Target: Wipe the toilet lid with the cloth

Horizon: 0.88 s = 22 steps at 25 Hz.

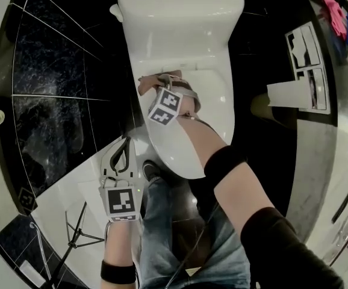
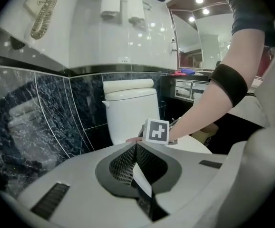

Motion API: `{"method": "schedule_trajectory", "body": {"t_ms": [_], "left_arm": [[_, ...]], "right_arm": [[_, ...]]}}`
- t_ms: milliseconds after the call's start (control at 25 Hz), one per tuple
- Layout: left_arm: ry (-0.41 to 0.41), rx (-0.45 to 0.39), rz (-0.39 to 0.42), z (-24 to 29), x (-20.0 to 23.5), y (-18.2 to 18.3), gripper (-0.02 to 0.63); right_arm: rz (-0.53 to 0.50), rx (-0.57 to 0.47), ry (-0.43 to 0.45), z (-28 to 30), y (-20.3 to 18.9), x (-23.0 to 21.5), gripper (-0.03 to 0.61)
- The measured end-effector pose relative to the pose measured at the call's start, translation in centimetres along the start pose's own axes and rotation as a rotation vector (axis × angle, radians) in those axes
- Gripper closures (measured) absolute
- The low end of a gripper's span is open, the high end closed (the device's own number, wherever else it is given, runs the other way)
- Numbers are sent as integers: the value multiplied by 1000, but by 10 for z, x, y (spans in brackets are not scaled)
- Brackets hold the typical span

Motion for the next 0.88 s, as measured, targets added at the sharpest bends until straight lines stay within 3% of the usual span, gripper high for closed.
{"method": "schedule_trajectory", "body": {"t_ms": [160, 520, 800, 880], "left_arm": [[-5, 21, -11, 7, -7, -6, 614], [-48, 22, -2, 14, -33, 3, 614], [-53, 23, 18, 16, -43, 8, 614], [-48, 22, 16, 16, -43, 8, 614]], "right_arm": [[-6, 4, -4, -6, -20, -13, 506], [240, 111, -101, -44, -147, -78, 506], [367, 121, -171, -54, -181, -100, 506], [471, 137, -216, -61, -189, -110, 506]]}}
Point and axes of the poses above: the fingertips, and each gripper's own axes: z forward along the fingers, x to its left, y out of its top, the point moved 7 cm from there along -z, backward along the fingers, and after that the axes turned 1 degree about -x, right-handed, at the moved point
